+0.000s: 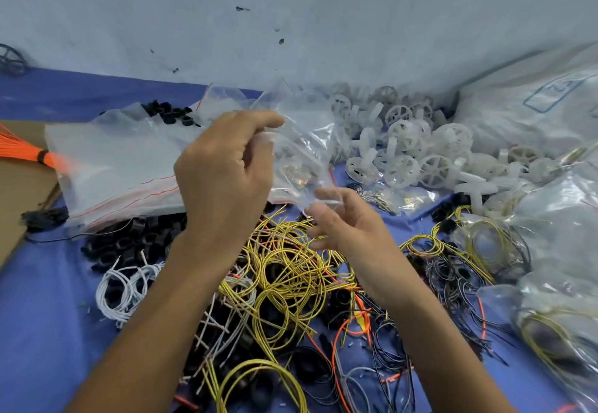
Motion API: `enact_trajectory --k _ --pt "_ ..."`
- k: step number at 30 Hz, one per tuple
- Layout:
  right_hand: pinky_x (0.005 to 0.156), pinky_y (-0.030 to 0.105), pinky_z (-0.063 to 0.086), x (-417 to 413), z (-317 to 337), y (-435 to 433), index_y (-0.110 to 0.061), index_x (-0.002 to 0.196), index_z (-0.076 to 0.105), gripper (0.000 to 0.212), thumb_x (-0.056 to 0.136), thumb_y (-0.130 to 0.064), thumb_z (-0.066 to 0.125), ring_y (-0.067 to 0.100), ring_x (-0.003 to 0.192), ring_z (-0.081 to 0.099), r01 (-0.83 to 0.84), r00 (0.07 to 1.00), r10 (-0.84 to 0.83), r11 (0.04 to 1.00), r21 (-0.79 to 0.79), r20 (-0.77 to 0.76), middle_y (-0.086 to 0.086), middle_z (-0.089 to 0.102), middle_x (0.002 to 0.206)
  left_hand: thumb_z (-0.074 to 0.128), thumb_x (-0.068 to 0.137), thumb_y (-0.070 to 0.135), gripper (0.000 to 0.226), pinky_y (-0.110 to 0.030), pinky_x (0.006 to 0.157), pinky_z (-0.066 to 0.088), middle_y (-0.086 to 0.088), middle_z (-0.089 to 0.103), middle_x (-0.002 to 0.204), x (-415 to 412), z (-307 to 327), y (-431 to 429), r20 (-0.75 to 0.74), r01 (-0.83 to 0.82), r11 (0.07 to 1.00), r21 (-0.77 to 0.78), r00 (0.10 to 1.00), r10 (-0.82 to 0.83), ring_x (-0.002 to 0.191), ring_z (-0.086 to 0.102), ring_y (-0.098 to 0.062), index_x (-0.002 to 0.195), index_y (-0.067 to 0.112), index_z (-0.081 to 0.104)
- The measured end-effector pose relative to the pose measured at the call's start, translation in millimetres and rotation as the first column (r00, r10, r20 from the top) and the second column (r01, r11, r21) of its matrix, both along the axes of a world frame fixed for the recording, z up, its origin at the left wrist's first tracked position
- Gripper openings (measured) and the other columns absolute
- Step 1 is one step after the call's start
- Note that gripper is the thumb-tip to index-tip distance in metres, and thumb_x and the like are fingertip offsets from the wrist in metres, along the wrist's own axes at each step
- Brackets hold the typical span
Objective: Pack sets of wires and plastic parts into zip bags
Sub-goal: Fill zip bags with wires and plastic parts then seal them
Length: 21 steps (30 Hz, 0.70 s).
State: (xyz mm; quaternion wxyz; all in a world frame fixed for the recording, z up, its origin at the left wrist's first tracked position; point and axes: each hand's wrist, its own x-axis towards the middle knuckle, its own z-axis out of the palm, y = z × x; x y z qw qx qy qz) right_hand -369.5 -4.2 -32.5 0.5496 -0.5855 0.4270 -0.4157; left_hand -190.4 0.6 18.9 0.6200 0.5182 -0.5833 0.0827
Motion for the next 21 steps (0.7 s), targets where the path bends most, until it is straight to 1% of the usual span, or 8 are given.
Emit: enact_trajectory --k 3,6,7,9,13,17,19,21 --pt "0.066 0.014 0.04 2.5 -8.1 21.4 -0.028 0.094 0.064 0.016 0.088 -0.042 0.066 0.001 0.068 0.052 -0.052 0.954 -0.027 0.965 -0.256 -0.298 -0.014 0.059 0.078 0.055 0.092 0.015 0.025 -0.03 0.06 0.043 0.015 0.059 0.072 1.0 -0.5 -2.4 0.004 -0.029 0.997 0.068 1.0 0.029 0.062 0.044 -0.008 0.106 0.023 0.074" --pt "0.08 0.022 0.041 15.2 -19.8 43.3 -0.035 0.115 0.059 0.024 0.092 -0.041 0.061 0.004 0.096 0.049 -0.435 0.627 0.053 0.851 -0.293 -0.777 -0.015 0.052 0.101 0.057 0.092 0.032 0.022 -0.033 0.061 0.046 0.012 0.044 0.056 -0.7 0.9 -6.4 0.063 0.004 0.96 0.278 0.998 -0.022 0.058 0.042 -0.014 0.112 0.034 0.068" --pt "0.086 0.027 0.04 19.8 -22.6 47.3 -0.037 0.122 0.053 0.029 0.094 -0.041 0.058 0.011 0.106 0.044 -0.503 0.51 0.049 0.827 -0.251 -0.859 -0.01 0.048 0.11 0.058 0.092 0.039 0.022 -0.033 0.063 0.047 0.01 0.044 0.056 -0.9 0.0 -7.9 0.102 0.026 0.927 0.374 0.992 -0.069 0.059 0.045 -0.016 0.113 0.037 0.067" --pt "0.091 0.032 0.036 27.1 -20.4 49.6 -0.031 0.123 0.05 0.028 0.096 -0.037 0.053 0.02 0.111 0.039 -0.509 0.421 -0.046 0.814 -0.278 -0.906 -0.003 0.045 0.117 0.058 0.091 0.05 0.027 -0.032 0.066 0.047 0.01 0.05 0.059 -0.7 -3.6 -9.9 0.143 0.096 0.825 0.556 0.967 -0.209 0.063 0.05 -0.013 0.116 0.042 0.063" --pt "0.097 0.033 0.033 21.1 -4.0 49.1 -0.026 0.108 0.058 0.019 0.096 -0.04 0.053 0.019 0.113 0.04 -0.377 0.534 -0.172 0.828 -0.415 -0.828 -0.007 0.051 0.115 0.052 0.095 0.052 0.032 -0.03 0.064 0.039 0.012 0.053 0.06 0.5 -11.1 -12.0 0.199 0.124 0.764 0.633 0.928 -0.315 0.062 0.049 -0.005 0.124 0.042 0.06" --pt "0.096 0.032 0.03 -5.0 10.1 51.0 -0.032 0.1 0.053 0.014 0.094 -0.045 0.05 0.007 0.106 0.05 -0.235 0.613 -0.289 0.822 -0.519 -0.735 -0.019 0.06 0.097 0.043 0.099 0.052 0.033 -0.031 0.068 0.042 0.018 0.059 0.07 -1.4 -14.0 -12.5 0.228 0.134 0.794 0.593 0.918 -0.325 0.085 0.062 -0.02 0.125 0.041 0.06" --pt "0.086 0.023 0.036 -16.3 15.5 52.5 -0.035 0.103 0.056 0.016 0.094 -0.046 0.047 0.0 0.09 0.056 -0.162 0.662 -0.29 0.845 -0.509 -0.691 -0.023 0.062 0.085 0.039 0.1 0.055 0.035 -0.033 0.072 0.045 0.013 0.068 0.083 -3.6 -15.9 -12.9 0.233 0.135 0.783 0.607 0.911 -0.339 0.094 0.065 -0.022 0.125 0.041 0.059" --pt "0.062 0.013 0.038 -26.1 18.3 53.9 -0.036 0.108 0.061 0.016 0.098 -0.039 0.05 0.002 0.066 0.059 -0.064 0.777 -0.248 0.883 -0.465 -0.579 -0.021 0.06 0.071 0.037 0.1 0.056 0.038 -0.037 0.078 0.049 0.008 0.072 0.097 -4.8 -17.9 -13.8 0.256 0.122 0.781 0.613 0.904 -0.342 0.098 0.065 -0.023 0.128 0.041 0.057"
